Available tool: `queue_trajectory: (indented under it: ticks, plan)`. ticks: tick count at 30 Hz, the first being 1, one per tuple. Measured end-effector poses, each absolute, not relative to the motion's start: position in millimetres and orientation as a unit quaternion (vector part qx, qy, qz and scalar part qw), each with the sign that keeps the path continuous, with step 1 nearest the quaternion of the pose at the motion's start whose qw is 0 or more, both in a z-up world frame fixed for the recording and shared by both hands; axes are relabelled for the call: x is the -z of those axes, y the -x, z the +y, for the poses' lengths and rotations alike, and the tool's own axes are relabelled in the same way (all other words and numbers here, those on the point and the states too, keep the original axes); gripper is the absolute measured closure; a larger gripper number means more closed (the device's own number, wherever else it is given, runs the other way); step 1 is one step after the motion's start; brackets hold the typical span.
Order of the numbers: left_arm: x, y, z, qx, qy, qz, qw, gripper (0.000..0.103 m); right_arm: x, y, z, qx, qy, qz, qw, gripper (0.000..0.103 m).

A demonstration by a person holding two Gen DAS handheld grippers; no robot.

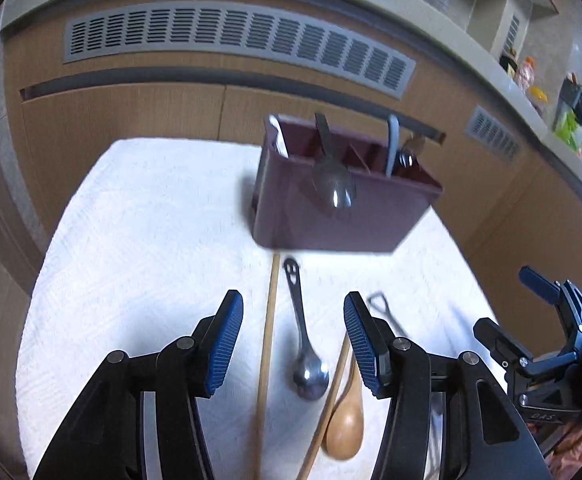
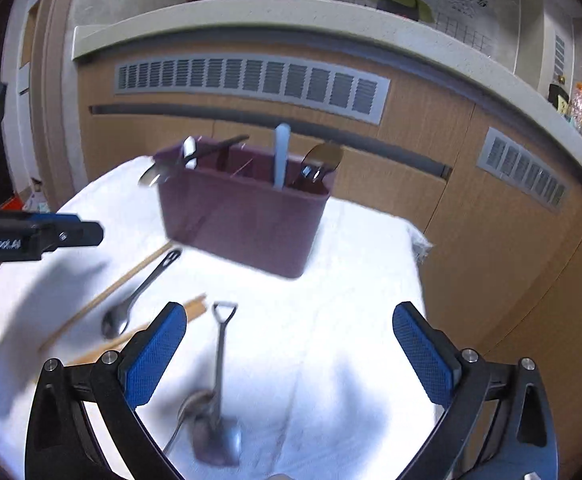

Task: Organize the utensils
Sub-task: 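Move both open tools back down toward the remaining utensils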

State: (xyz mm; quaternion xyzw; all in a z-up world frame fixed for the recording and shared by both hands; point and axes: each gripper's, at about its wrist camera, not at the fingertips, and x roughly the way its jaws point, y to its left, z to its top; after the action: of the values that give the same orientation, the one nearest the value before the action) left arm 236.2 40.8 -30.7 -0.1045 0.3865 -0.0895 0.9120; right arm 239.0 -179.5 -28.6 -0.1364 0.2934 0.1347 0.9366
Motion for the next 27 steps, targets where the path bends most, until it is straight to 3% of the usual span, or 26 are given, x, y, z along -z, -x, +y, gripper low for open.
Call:
queue_trajectory:
  ticks: [9,10,12,15,18,23,27]
  plan:
    - [64,-207,25,0.138,0.040,0.443,0.885,0.049,58,-232,-192,-0.130,0.123,0.361,0.915,0.003]
    - [65,-204,26,0.136,0.041,0.446,0.883,0.049,60,-233,-194,-0.151,0.105,0.376,0.908,0.007]
    - [65,-201,31,0.132,0.048,0.448,0.883,0.049,64,-237,-197,-0.184,0.072,0.408,0.891,0.028]
    - [65,-199,37,0.121,0.054,0.449,0.884,0.049,73,-239,-189,-0.209,0.055,0.448,0.867,0.050]
    - [63,-192,42,0.113,0.048,0.449,0.885,0.049,78,-225,-176,-0.224,0.058,0.466,0.854,0.060]
    - [65,-191,50,0.108,0.067,0.453,0.883,0.049,81,-201,-165,-0.226,0.065,0.471,0.850,0.062]
    - [68,-191,52,0.105,0.078,0.455,0.881,0.049,82,-210,-158,-0.215,0.063,0.470,0.854,0.072]
